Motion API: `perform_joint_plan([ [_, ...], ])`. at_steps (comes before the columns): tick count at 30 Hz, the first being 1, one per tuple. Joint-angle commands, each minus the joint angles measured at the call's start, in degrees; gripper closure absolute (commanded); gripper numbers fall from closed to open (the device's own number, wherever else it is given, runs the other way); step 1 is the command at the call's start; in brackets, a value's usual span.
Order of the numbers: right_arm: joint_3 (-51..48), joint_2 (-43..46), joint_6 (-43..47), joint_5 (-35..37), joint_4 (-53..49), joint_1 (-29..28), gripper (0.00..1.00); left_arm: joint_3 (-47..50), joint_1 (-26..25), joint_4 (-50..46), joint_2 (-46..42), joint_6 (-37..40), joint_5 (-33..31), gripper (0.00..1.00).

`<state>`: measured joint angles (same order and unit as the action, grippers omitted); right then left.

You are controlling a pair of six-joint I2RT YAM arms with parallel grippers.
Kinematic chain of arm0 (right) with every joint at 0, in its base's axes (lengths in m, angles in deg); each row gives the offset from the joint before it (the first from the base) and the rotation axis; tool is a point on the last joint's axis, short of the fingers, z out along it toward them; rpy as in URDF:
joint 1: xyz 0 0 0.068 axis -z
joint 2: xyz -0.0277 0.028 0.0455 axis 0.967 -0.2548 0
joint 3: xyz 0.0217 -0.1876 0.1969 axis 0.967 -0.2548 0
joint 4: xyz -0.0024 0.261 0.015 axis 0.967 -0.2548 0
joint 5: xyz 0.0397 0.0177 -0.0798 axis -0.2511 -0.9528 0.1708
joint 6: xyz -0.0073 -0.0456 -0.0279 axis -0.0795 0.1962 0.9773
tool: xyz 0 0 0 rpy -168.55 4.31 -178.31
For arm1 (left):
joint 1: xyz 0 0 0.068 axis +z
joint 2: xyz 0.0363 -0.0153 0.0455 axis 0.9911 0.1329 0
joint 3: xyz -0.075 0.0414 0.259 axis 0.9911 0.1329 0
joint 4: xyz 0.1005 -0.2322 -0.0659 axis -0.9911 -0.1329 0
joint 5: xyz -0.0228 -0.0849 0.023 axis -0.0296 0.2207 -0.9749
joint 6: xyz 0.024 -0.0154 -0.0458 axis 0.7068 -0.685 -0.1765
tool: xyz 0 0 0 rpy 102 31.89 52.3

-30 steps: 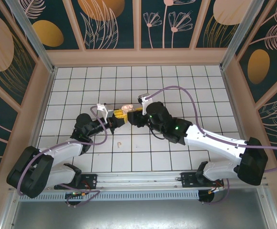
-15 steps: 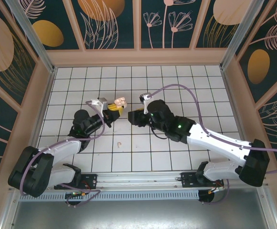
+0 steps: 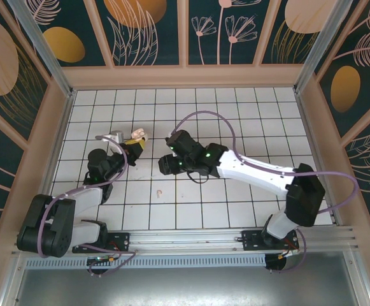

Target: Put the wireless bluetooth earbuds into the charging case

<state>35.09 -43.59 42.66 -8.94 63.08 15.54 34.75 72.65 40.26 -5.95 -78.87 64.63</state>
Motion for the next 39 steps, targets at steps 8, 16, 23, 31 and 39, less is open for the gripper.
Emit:
perform_joint_plan([
  [8,11.5,-16.8,-3.7,-7.0,-11.3,-3.4,0.53,1.9,3.8,-1.1,-3.1,-4.2,-4.3,0.87],
  [16,14.8,-24.0,-6.8,-7.9,-15.1,-3.5,0.55,3.2,4.3,-1.3,-4.3,-4.3,-5.3,0.87],
  [23,15.3,-27.0,-8.6,-9.5,-14.2,-3.2,0.58,3.1,4.4,-2.9,-6.0,-3.3,-6.0,0.87],
  [31,15.0,-28.4,-9.1,-10.0,-11.6,-2.7,0.61,3.1,4.4,-3.1,-7.1,-3.4,-6.0,0.87],
  [39,14.8,-29.5,-9.7,-10.6,-8.9,-2.7,0.64,3.6,4.4,-3.4,-9.0,-3.3,-6.6,0.87],
])
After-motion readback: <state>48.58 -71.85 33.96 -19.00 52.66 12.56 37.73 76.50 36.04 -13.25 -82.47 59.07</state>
